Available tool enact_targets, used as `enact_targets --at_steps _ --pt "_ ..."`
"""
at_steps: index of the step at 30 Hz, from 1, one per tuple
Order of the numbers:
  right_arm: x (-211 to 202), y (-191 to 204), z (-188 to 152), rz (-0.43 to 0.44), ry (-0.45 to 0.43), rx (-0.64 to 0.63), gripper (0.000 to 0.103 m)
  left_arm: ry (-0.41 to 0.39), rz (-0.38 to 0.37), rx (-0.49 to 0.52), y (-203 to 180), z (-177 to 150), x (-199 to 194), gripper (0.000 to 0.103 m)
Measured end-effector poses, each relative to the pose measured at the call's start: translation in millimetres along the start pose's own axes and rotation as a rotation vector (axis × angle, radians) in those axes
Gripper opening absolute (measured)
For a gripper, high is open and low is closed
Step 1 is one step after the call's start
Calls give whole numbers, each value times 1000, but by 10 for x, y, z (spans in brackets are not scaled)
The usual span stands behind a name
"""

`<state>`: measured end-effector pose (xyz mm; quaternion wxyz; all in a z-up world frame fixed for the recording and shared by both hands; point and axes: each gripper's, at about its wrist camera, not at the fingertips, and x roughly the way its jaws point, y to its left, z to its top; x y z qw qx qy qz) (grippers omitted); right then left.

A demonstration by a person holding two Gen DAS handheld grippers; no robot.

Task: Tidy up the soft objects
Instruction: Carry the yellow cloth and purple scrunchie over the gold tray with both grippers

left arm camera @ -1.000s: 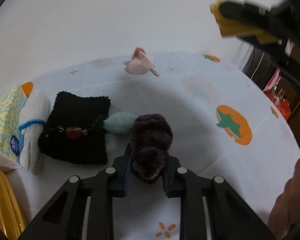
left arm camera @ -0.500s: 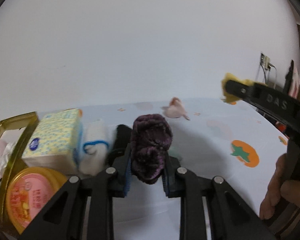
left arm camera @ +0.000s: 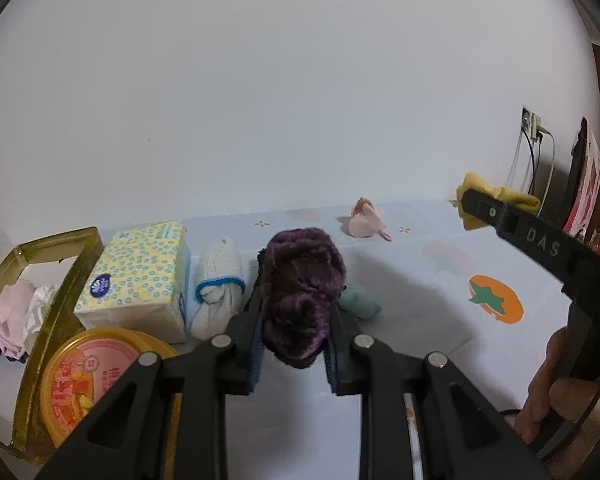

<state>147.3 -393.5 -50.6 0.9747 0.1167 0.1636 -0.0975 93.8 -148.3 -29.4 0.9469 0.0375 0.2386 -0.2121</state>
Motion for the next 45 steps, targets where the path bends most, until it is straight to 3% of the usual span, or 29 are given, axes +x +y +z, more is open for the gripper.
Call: enact_targets --at_steps 17,29,39,45 --pt "-444 297 -215 -32 -55 -82 31 -39 -24 13 159 -84 -253 23" --pt "-736 617 -371 -12 -83 -104 31 -59 -58 81 321 -152 -432 23" --pt "-860 1125 -487 40 -112 -142 31 -117 -41 124 560 -129 -627 23" --pt "-820 1508 -513 106 -108 -167 31 -148 -16 76 874 -54 -721 23"
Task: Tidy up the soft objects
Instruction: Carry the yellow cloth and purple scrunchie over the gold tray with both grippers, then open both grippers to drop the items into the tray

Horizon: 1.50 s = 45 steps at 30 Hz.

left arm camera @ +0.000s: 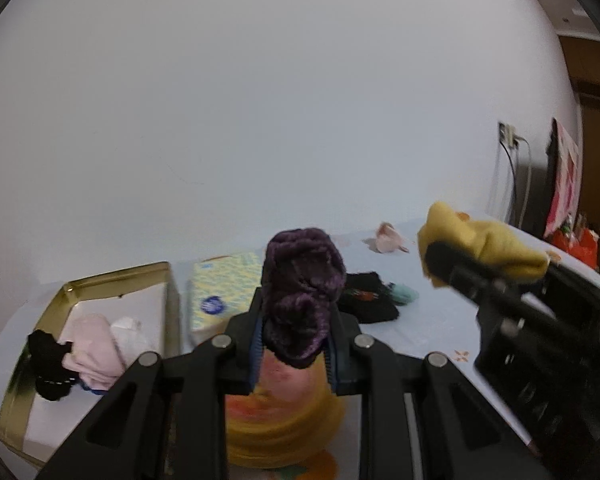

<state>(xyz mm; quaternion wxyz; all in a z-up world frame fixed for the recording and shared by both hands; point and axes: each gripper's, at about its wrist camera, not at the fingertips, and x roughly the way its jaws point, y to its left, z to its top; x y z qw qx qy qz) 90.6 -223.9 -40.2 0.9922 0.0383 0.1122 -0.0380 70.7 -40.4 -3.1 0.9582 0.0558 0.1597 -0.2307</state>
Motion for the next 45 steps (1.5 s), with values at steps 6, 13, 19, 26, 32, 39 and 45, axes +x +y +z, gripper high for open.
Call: enact_targets --at_steps 6,13,19,26,32,39,45 --pt "162 321 81 80 19 38 31 -33 78 -61 444 64 -105 23" --pt "406 718 264 146 2 53 31 -31 159 -136 988 163 -145 23" --pt "658 1012 393 180 16 63 31 34 252 -128 1322 303 27 23" --pt "1155 1134 517 197 101 58 31 151 314 -173 1642 365 290 23" --pt "1585 1222 575 194 220 42 31 229 349 -206 1864 384 459 23" --pt "2006 1322 531 220 373 20 31 314 438 -204 2048 312 644 23" --pt "2239 1395 433 228 455 4 31 382 456 -200 2136 214 772 23"
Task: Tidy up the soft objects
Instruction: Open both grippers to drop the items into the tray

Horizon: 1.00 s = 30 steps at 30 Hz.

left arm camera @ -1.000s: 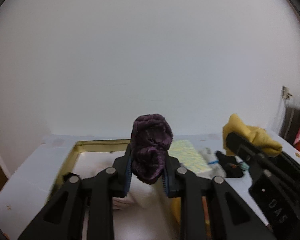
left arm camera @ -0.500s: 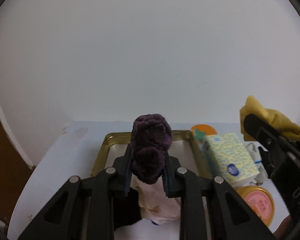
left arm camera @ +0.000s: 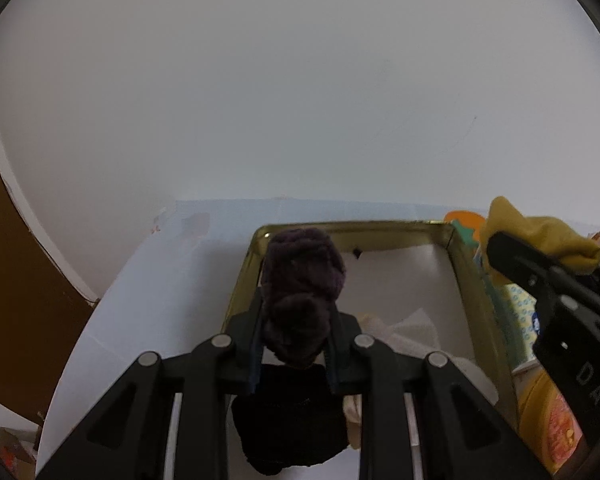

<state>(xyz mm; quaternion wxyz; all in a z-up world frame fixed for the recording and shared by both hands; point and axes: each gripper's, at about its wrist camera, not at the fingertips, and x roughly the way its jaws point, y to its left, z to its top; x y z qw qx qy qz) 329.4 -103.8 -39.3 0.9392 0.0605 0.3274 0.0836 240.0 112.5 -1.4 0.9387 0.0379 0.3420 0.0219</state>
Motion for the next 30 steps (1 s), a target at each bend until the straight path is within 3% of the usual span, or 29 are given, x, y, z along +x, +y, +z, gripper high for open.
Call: enact_targets --at_steps 3,5,9,10,12,14,16,24,30 --pt "118 -13 35 13 40 9 31 12 8 -4 24 2 35 23" --pt "108 225 9 23 75 5 31 21 16 -10 46 -2 64 25" --pt "305 218 -11 111 138 58 31 44 29 -29 121 -44 38 28" --pt "358 208 -21 127 169 76 31 44 35 -30 125 -48 36 35" --pt "428 193 -17 162 198 96 41 35 37 -30 121 -47 10 61" --pt "364 190 -23 156 175 104 64 3 51 -21 94 -39 -46 89" --pt "241 172 3 167 127 103 76 -32 70 -13 76 -38 -101 103" --pt "-351 113 -27 147 -56 94 77 -116 42 -45 70 -62 -305 103" --pt "-806 -58 -415 20 -283 66 76 -181 15 -77 54 -113 -455 103"
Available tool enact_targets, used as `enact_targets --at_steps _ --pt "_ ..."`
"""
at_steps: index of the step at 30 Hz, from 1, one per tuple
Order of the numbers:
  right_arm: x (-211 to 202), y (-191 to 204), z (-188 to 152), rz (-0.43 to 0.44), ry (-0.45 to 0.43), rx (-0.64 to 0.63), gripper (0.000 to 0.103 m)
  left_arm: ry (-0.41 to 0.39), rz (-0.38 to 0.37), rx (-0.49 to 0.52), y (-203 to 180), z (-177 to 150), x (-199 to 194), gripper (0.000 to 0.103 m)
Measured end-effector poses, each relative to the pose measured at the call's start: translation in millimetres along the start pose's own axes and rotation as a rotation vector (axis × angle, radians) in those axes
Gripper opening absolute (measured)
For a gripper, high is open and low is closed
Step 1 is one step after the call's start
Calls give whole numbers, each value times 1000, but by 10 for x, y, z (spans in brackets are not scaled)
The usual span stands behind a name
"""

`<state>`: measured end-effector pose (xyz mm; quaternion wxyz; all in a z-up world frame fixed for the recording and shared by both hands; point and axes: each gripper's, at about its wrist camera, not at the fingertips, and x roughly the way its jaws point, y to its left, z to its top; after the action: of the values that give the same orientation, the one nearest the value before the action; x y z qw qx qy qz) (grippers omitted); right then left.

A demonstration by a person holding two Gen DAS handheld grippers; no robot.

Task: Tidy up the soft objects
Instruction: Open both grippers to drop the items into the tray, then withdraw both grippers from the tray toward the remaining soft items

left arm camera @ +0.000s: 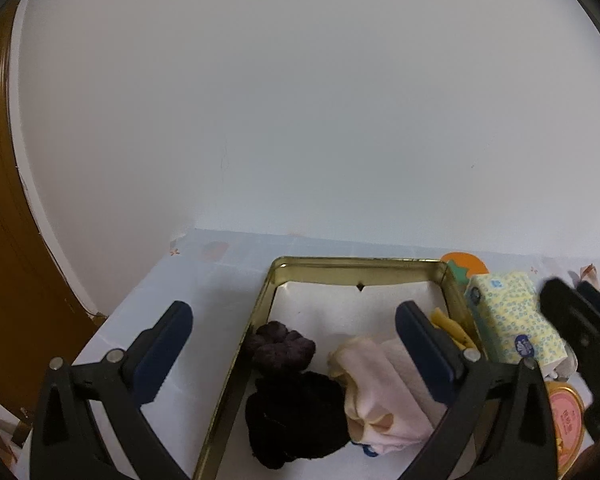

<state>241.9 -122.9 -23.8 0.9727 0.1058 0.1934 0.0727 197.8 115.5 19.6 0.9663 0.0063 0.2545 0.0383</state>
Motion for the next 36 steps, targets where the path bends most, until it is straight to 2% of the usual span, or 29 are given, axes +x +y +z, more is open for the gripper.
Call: enact_targets --at_steps 5,10,15,20,22,28,31,34,36 --pt "-325 -140 -225 -109 -178 -6 78 4 -6 -23 11 -71 12 103" --pt "-422 -125 -254 -135 -232 -41 78 -42 16 -33 -17 -120 -86 103" --pt "-469 -68 -354 -142 -231 -108 79 -79 24 -47 -53 -228 -177 103" --pt "-561 -97 -408 -158 -246 -147 79 -216 68 -55 -113 -357 -436 103" --pt "-577 -159 -417 -161 -244 -145 79 -246 79 -46 -154 -418 -521 103" --pt "-631 -289 -416 -163 -205 -122 79 -295 26 -59 -253 -583 -632 103" --pt "-700 -368 -426 -171 -198 -111 79 -330 20 0 -393 -653 -685 103" --pt "-754 -459 -433 -184 -188 -113 79 -313 -14 66 -525 -684 -694 103" --pt "-812 -525 -438 -191 -182 -113 79 -307 -35 76 -558 -701 -722 103"
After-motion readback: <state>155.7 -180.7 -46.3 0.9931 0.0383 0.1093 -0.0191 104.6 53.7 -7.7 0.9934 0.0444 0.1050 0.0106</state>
